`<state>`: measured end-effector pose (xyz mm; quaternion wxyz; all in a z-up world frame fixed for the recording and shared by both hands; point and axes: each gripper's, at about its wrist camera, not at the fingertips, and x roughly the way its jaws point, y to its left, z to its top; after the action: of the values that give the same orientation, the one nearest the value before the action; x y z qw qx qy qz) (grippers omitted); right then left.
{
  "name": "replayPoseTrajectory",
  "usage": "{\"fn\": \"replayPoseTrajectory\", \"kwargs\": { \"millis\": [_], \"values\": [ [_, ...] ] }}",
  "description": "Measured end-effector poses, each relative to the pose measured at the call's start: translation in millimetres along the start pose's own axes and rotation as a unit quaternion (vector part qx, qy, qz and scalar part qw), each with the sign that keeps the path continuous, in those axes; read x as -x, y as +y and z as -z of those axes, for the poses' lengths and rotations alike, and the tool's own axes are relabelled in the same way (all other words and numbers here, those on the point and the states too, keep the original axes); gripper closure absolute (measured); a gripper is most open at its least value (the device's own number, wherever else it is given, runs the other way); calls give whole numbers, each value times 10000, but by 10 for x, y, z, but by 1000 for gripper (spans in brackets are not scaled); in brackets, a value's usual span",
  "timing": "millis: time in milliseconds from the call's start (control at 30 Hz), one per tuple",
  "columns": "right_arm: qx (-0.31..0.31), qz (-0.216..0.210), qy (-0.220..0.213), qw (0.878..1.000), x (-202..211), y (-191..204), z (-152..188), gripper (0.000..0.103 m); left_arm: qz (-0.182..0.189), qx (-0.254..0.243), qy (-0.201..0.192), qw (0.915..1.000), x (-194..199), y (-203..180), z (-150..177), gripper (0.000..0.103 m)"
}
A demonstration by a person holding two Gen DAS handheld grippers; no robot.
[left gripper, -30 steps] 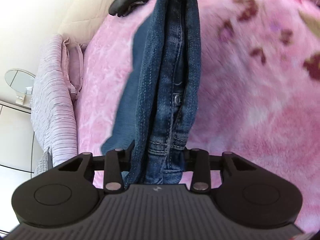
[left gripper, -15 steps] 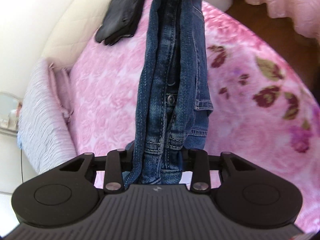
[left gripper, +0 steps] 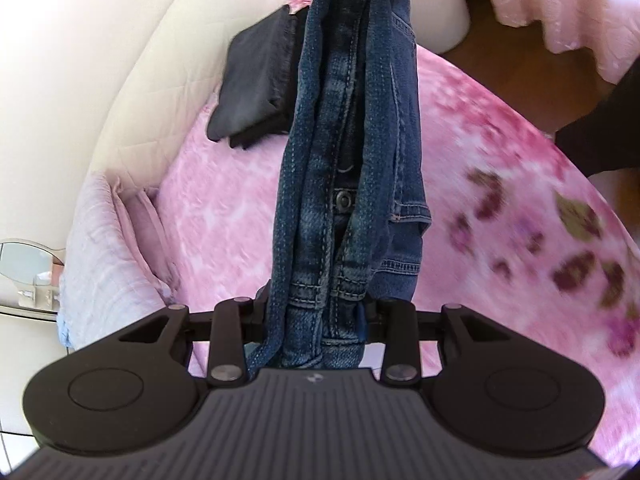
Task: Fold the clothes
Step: 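Carry the hanging jeans with both grippers toward the dark trouser stack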
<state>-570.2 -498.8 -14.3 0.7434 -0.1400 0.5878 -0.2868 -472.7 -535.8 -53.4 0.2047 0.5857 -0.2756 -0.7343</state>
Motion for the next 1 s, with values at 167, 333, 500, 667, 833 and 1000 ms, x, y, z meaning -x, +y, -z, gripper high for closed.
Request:
{"fn": "replayPoseTrajectory", "kwargs": {
  "millis": [167,333,500,667,833,1000],
  "values": [
    [224,-131,-251,9993,-202,-718,477,81,-82,351,348,9987,-304,356,-658,71],
    [442,-323,-376,9978,-330,-1329,939,81,50,678,527,9963,-562,619,-1223,71],
    [565,-413,-363,9969,-422,-1703,1277,81,73,750,548,9956,-733,780,-1587,71],
    [490,-408,-253,9976,-442,-1886,1461,81,85,636,419,9971,-822,856,-1735,71],
    [359,-268,-127,9989,-372,-1939,1491,81,-24,462,237,9987,-815,900,-1777,71],
    [238,-106,-68,9996,-286,-1989,1479,81,-106,301,80,9995,-762,971,-1803,71]
  ]
}}
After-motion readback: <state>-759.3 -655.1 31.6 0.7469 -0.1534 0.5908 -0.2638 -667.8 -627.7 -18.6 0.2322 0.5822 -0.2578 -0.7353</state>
